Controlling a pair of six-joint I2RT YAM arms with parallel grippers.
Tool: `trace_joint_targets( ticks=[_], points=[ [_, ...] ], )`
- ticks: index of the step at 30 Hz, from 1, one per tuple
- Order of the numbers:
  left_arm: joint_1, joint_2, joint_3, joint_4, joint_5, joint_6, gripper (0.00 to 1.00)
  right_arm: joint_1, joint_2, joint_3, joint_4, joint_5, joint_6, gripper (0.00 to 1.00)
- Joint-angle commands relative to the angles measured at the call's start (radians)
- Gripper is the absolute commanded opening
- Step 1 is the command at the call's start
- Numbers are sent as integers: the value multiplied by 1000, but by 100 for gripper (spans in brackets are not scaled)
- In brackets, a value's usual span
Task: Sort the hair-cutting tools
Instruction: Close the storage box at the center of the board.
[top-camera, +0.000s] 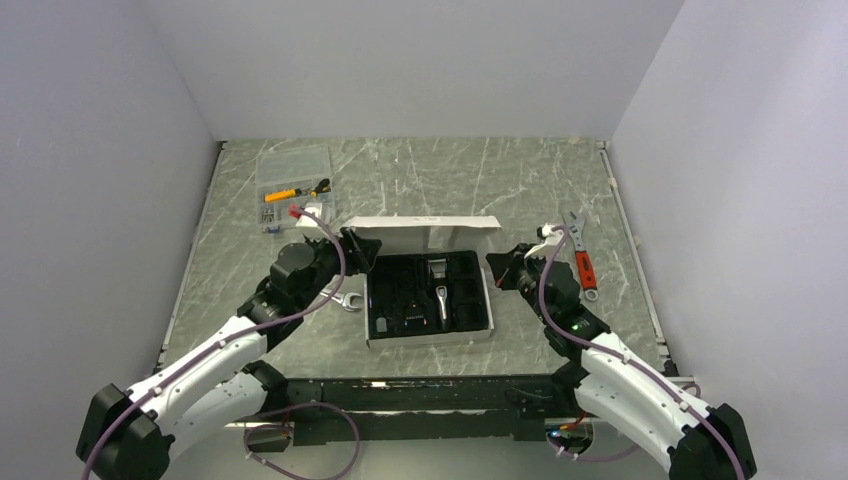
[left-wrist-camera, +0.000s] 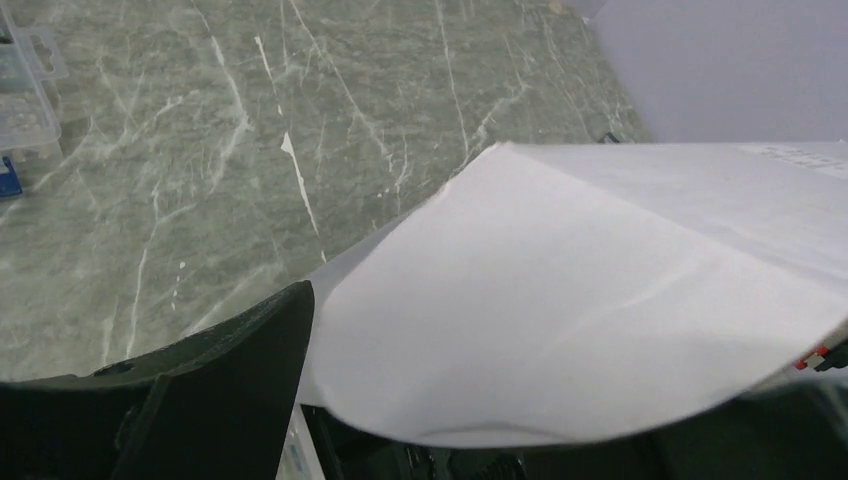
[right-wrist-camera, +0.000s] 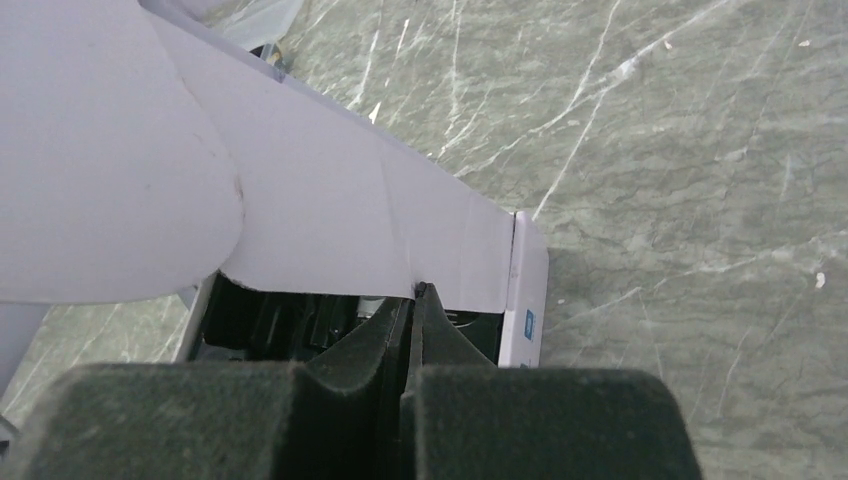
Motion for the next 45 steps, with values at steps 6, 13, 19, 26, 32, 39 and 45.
trace_joint_targets(
  ticks=[6, 13, 19, 26, 32, 39, 45],
  points=[
    [-4, -96, -78, -39, 40, -57, 69, 13, -39, -60, -19, -12, 83, 0],
    [-13, -53, -66, 1, 104, -89, 57, 26, -25, -50, -22, -14, 98, 0],
    [-24, -33, -46, 9, 119, -93, 46, 29, -28, -31, -36, -6, 95, 0],
    [-29, -42, -58, -12, 102, -85, 45, 33, -38, -38, -47, 0, 94, 0],
    [-30, -123, -113, -84, 45, -73, 50, 34, -74, -60, -80, 6, 91, 0],
    [-30, -163, -162, -98, 51, -93, 55, 35, -115, -77, -120, 10, 89, 0],
    [-32, -168, -163, -171, 62, -114, 63, 36, -138, -55, -169, -16, 91, 30]
  ],
)
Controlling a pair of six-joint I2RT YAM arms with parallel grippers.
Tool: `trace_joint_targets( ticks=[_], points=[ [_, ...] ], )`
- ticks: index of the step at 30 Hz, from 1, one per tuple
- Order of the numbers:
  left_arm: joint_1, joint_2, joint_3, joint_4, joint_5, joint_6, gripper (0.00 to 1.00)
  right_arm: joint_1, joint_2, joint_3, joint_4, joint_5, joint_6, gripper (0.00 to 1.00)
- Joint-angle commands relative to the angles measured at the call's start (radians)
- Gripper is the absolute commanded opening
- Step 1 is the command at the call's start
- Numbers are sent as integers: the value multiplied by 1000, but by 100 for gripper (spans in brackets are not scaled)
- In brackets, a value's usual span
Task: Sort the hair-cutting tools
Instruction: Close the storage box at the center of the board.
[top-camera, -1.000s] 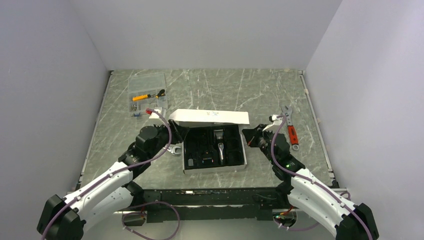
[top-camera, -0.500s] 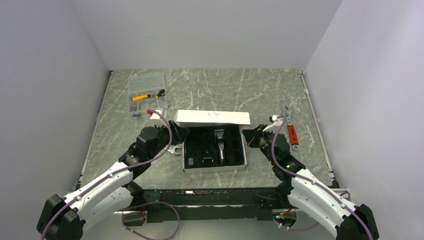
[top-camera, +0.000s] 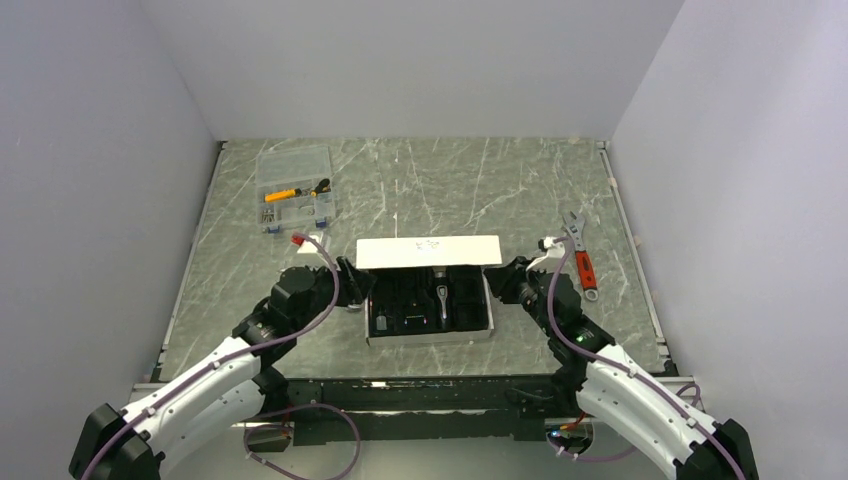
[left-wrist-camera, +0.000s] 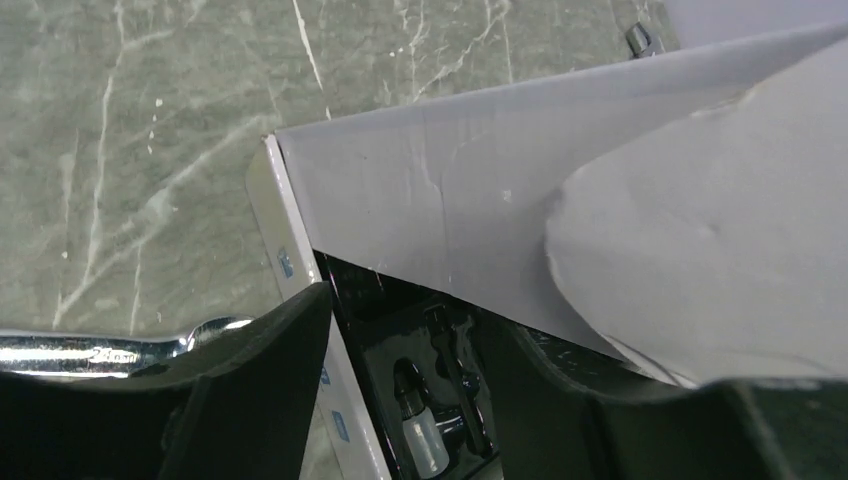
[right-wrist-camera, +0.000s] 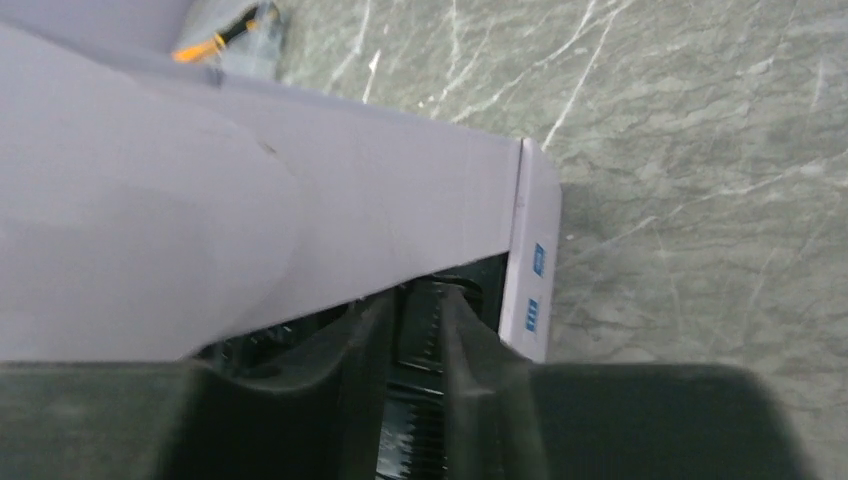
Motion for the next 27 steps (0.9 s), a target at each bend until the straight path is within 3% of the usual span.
trace_joint_targets(
  ticks=[1, 3, 7, 10, 16, 22, 27],
  points=[
    [-6, -26, 16, -90, -16, -26, 65, 7, -31, 16, -98, -33, 11, 41],
    [-6, -61, 28, -197, -74, -39, 69, 6, -52, 34, -147, -42, 8, 57],
    [-6, -121, 60, -420, -248, -122, 74, 6, -93, 91, -303, -53, -9, 68],
    [-6, -129, 109, -578, -383, -208, 78, 5, -145, 146, -427, -12, -14, 70],
    [-4, -117, 182, -780, -555, -351, 99, 7, -218, 275, -663, 179, 57, 71],
    [8, -123, 270, -780, -619, -314, 99, 7, -249, 432, -840, 368, 182, 72],
    [47, -116, 372, -774, -644, -237, 99, 6, -278, 586, -831, 349, 116, 72]
  ],
)
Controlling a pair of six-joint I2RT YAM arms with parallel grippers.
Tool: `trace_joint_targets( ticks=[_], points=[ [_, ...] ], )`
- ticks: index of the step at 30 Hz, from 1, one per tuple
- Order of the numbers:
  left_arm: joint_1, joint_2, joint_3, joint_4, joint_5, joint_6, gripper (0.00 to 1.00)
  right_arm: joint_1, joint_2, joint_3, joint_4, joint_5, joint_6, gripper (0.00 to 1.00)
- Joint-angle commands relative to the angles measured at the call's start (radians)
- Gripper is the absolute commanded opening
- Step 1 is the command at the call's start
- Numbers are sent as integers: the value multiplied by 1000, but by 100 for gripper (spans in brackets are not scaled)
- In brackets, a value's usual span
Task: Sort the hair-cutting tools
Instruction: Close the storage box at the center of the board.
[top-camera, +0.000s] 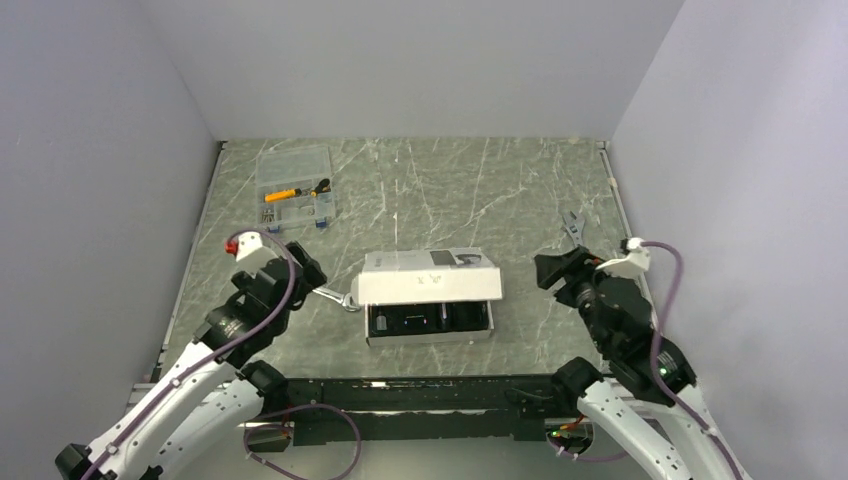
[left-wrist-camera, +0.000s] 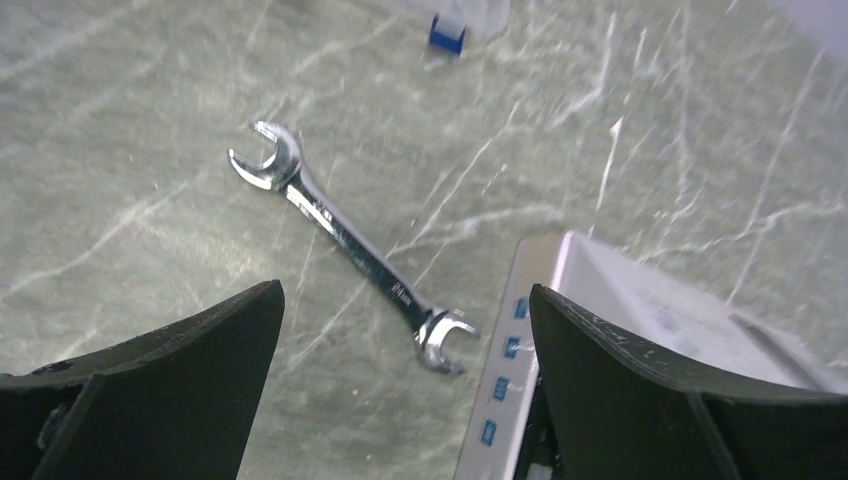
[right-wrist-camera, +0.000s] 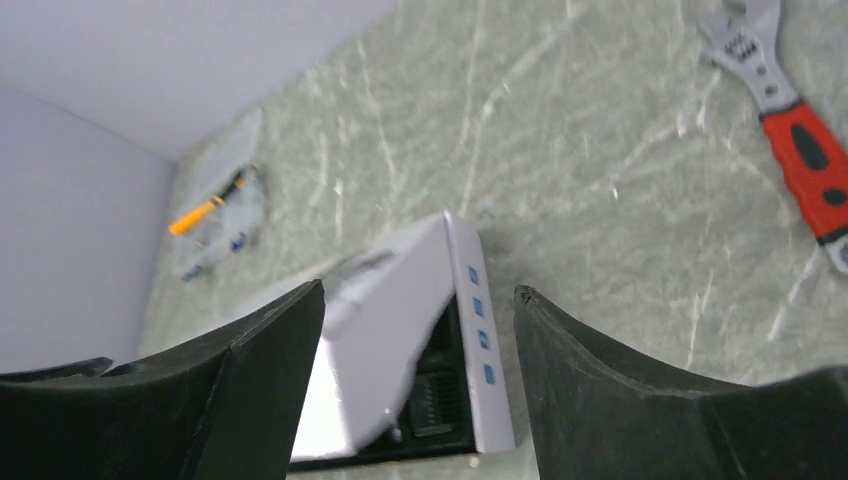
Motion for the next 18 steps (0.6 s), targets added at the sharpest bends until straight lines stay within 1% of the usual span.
trace_joint_targets(
  ticks=[1, 2, 3, 4, 6, 7, 8, 10, 11, 12, 13, 14, 16, 18],
  points=[
    [41, -11, 104, 37, -52, 88, 99, 4, -31, 128, 23, -10, -58, 72],
    [58, -21, 106, 97, -6, 134, 99, 4, -35, 104, 142, -86, -99, 72],
    [74, -31, 97, 173, 72, 183, 100, 4, -30, 71, 236, -163, -111, 73],
    [88, -38, 81, 265, 210, 217, 100, 5, -6, 42, 304, -223, -107, 73],
    [106, -27, 43, 422, 416, 244, 97, 3, 107, 16, 402, -332, -101, 70],
    [106, -9, 29, 486, 513, 247, 94, 3, 176, 18, 423, -381, -102, 68],
    [106, 18, 24, 532, 608, 249, 90, 3, 253, 17, 446, -425, -100, 64],
    [103, 107, 26, 563, 754, 247, 77, 2, 379, -13, 504, -514, -87, 54],
    [98, 138, 13, 578, 813, 239, 70, 2, 405, -49, 535, -535, -70, 48],
    [89, 159, -13, 597, 853, 228, 62, 3, 416, -97, 568, -548, -47, 44],
    [77, 168, -49, 613, 869, 212, 57, 3, 413, -146, 603, -555, -23, 41],
    [62, 166, -97, 633, 869, 199, 54, 4, 403, -192, 626, -558, -4, 40],
    [22, 142, -192, 664, 839, 167, 51, 2, 375, -281, 656, -575, 29, 39],
    [5, 111, -280, 701, 822, 129, 50, 4, 345, -369, 666, -587, 62, 39]
  ],
)
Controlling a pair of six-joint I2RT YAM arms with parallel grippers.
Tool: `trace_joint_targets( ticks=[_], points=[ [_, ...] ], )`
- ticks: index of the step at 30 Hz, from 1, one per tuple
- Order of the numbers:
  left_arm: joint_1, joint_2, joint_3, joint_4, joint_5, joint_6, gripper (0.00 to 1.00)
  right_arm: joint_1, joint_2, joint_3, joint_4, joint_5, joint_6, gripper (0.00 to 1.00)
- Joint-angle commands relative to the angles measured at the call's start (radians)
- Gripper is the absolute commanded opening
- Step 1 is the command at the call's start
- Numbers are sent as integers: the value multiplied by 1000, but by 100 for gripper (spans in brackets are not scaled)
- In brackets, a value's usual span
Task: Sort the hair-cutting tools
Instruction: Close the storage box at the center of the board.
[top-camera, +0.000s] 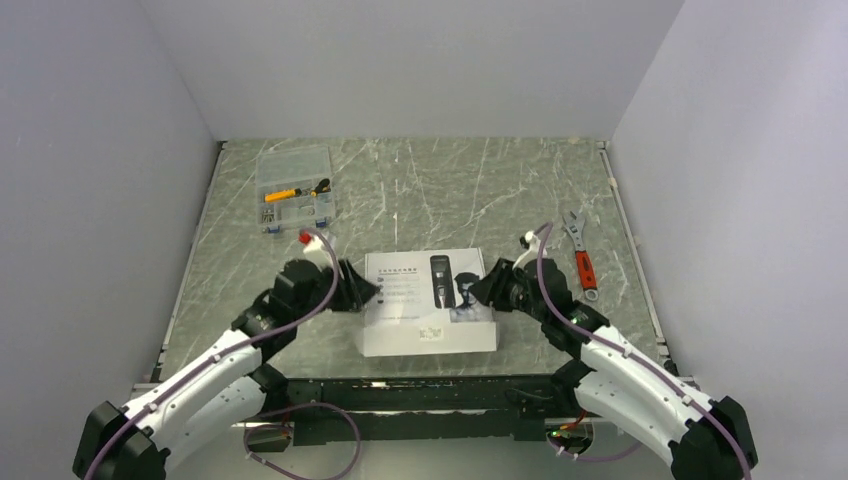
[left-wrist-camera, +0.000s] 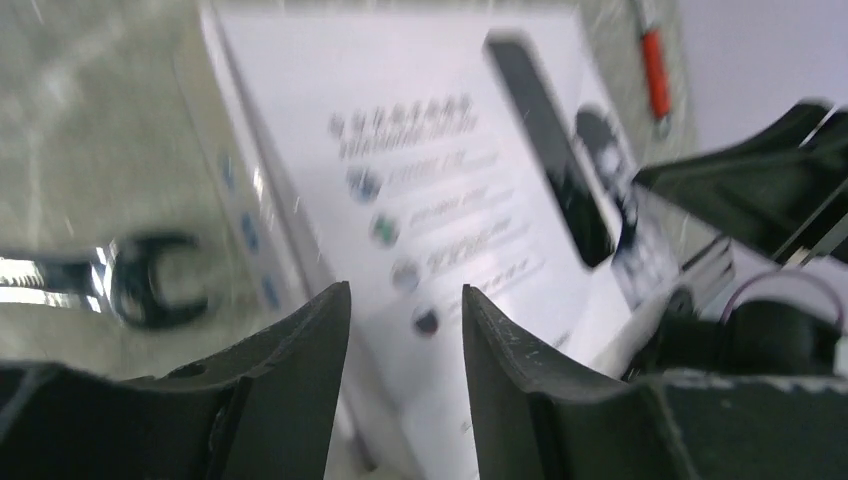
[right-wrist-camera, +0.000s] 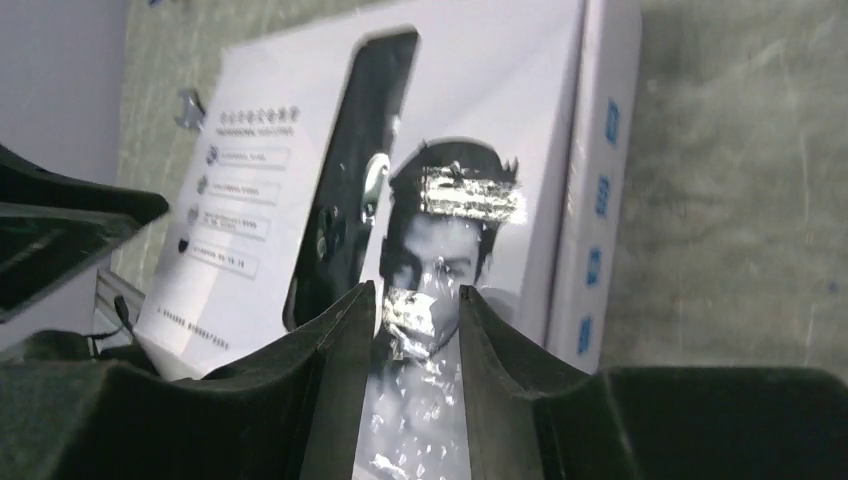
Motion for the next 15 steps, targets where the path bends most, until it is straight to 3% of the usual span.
trace_joint_targets(
  ticks=[1, 7, 12, 15],
  points=[
    [-46, -66, -172, 124, 79, -74, 49, 2, -96, -137, 127, -84, 92, 39],
    [-58, -77, -276, 120, 37, -74, 49, 4, -190, -264, 78, -55, 123, 43],
    [-58, 49, -286, 134, -11, -61, 51, 3, -188, -316, 113, -65, 152, 64],
    [-58, 164, -302, 206, -2, -86, 51, 4, -165, -333, 139, -53, 168, 68]
  ],
)
